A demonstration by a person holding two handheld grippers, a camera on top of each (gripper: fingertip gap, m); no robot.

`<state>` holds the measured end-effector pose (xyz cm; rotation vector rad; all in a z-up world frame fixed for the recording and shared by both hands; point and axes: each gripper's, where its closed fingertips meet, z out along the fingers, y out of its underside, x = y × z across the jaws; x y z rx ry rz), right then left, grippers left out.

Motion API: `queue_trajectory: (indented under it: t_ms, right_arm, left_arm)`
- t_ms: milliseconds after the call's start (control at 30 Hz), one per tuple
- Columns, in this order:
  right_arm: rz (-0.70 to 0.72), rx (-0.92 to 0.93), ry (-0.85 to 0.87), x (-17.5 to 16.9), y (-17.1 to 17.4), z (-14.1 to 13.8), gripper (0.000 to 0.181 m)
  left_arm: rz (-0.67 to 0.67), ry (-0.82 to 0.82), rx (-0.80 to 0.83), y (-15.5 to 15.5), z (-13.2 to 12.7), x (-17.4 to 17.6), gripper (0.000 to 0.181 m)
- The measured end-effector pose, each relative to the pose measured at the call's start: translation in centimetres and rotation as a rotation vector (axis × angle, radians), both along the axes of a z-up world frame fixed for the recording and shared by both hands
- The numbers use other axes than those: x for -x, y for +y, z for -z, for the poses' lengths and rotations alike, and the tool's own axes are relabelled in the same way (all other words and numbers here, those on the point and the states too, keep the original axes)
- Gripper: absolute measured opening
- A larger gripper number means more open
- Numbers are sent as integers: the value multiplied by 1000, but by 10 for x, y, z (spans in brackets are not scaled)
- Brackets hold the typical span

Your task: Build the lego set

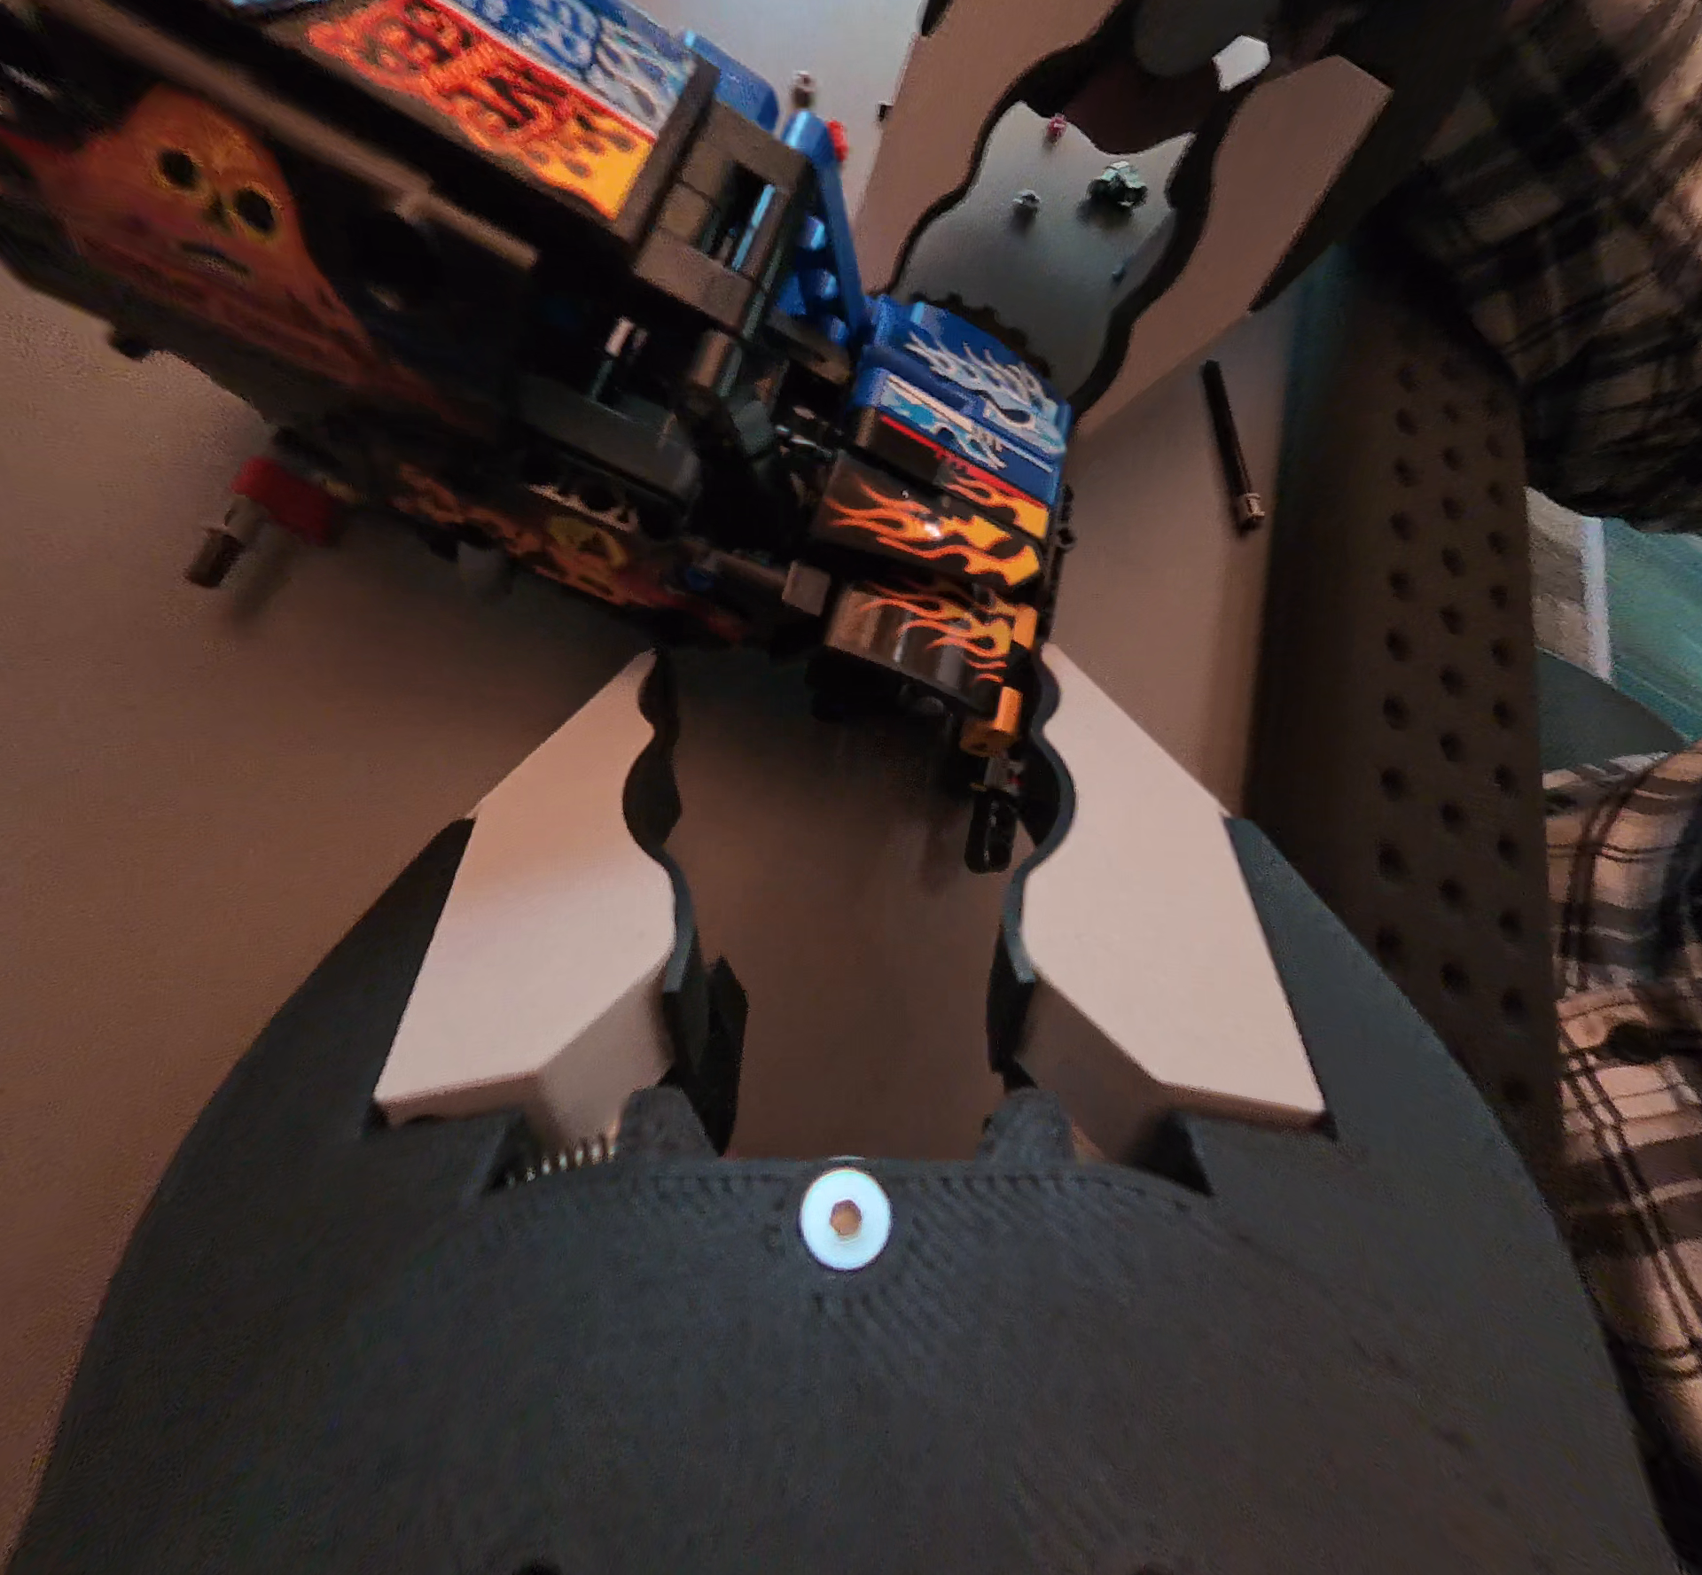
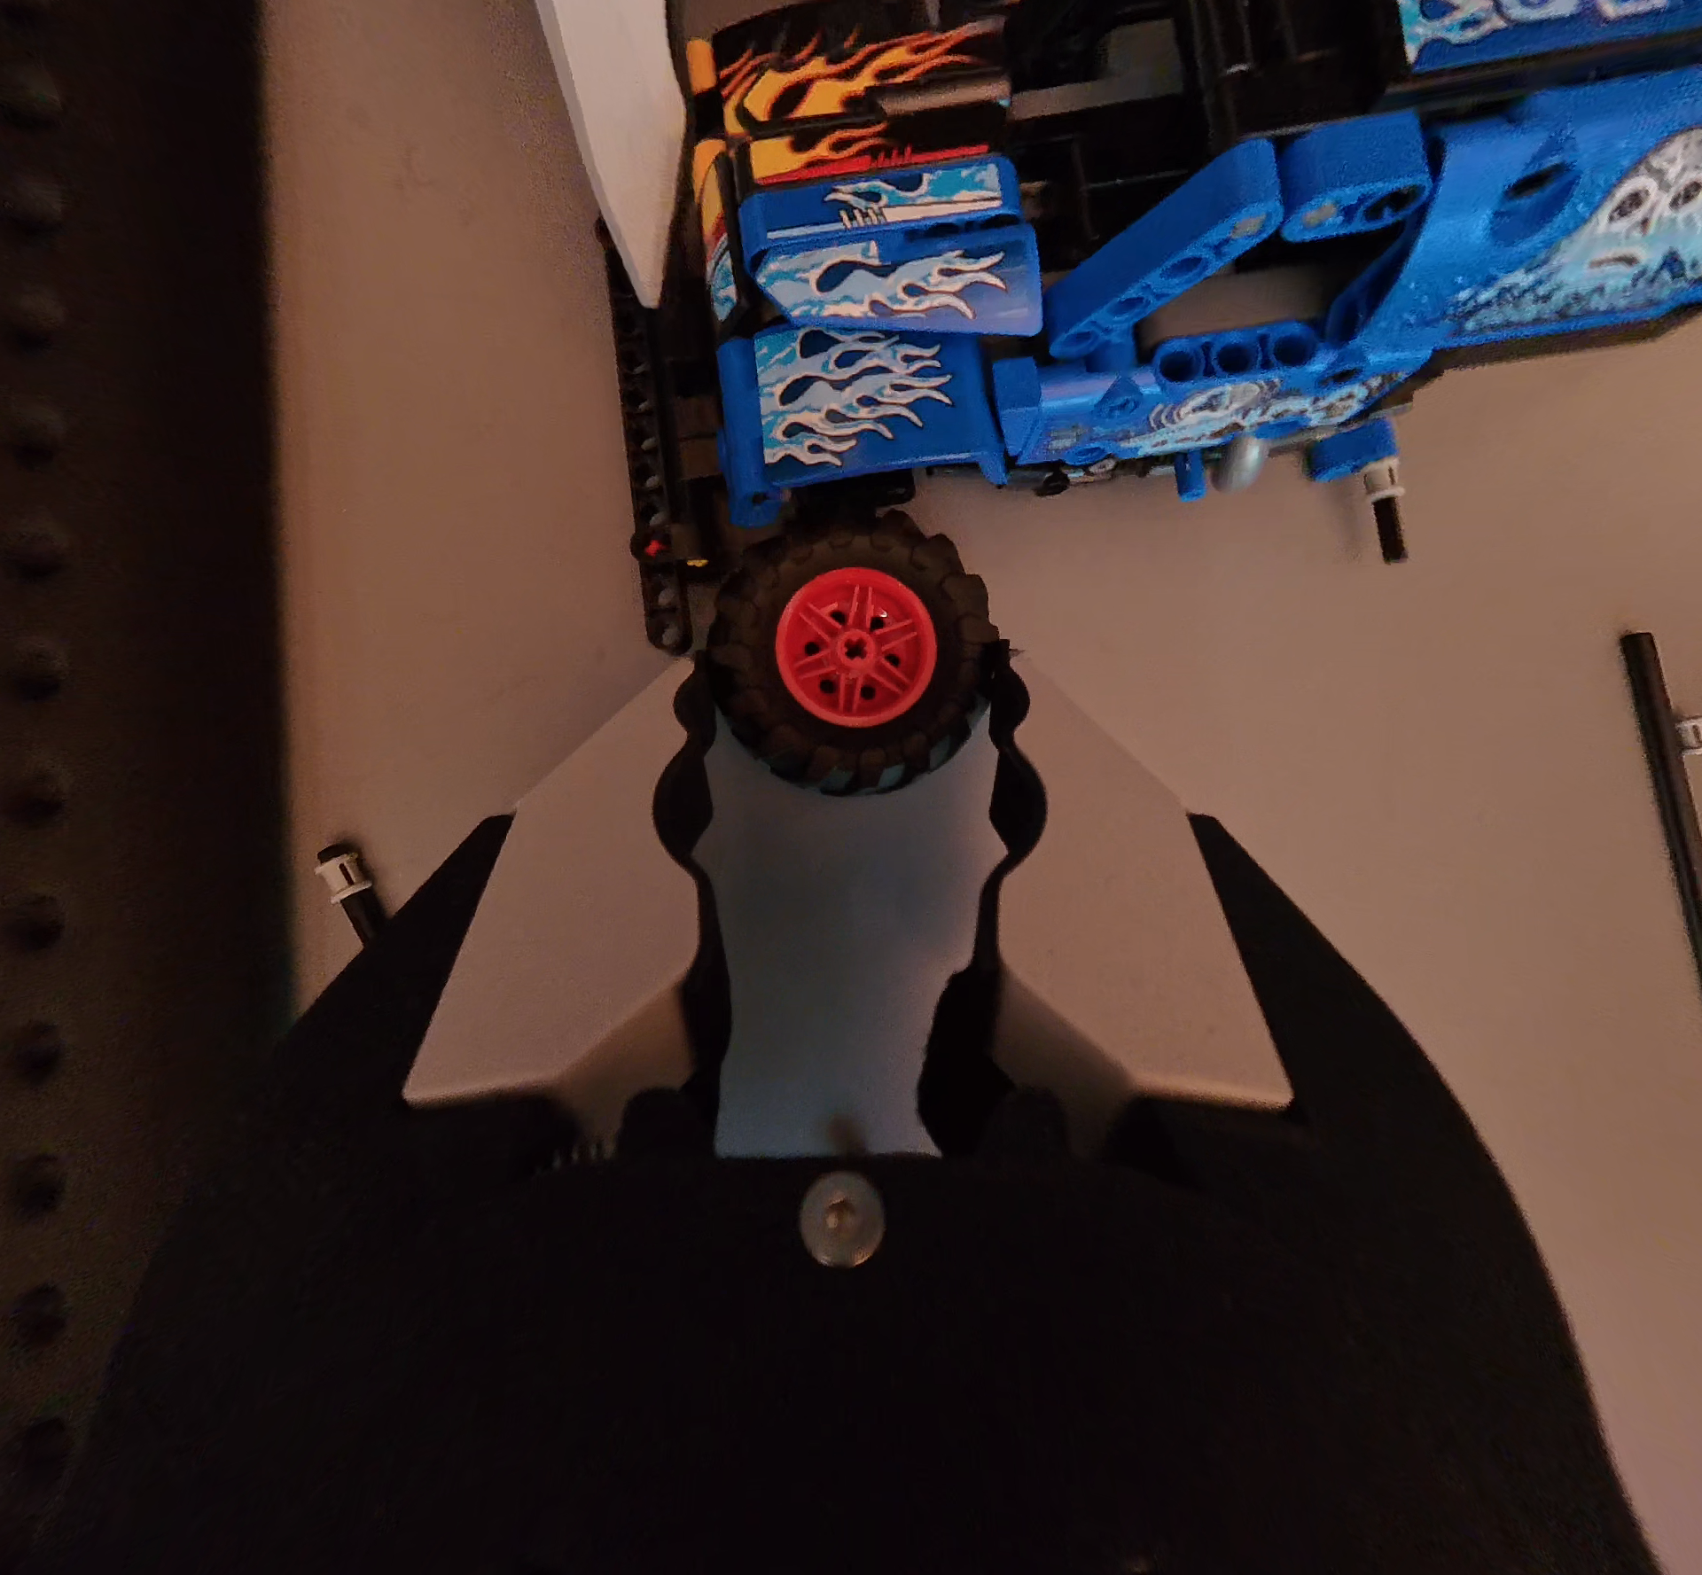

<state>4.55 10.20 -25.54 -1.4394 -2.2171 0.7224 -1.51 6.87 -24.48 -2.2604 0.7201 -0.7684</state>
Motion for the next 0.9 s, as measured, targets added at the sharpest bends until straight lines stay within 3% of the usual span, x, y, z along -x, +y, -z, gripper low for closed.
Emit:
queue_trajectory:
  t_ms: [100, 333, 700, 900]
  right_arm:
    - [1, 2, 3, 0, 0, 0, 58]
    - [2, 3, 3, 0, 0, 0, 58]
    - [2, 2, 0, 1, 0, 1, 58]
    - [7, 3, -4, 0, 0, 1, 59]
  left_arm:
    - [-30, -61, -4, 4, -5, -1, 44]
    - [-81, -29, -40, 5, -6, 9, 42]
    - [-434, -38, -72, -5, -12, 61, 41]
    - [-504, -19, -48, -8, -6, 50, 52]
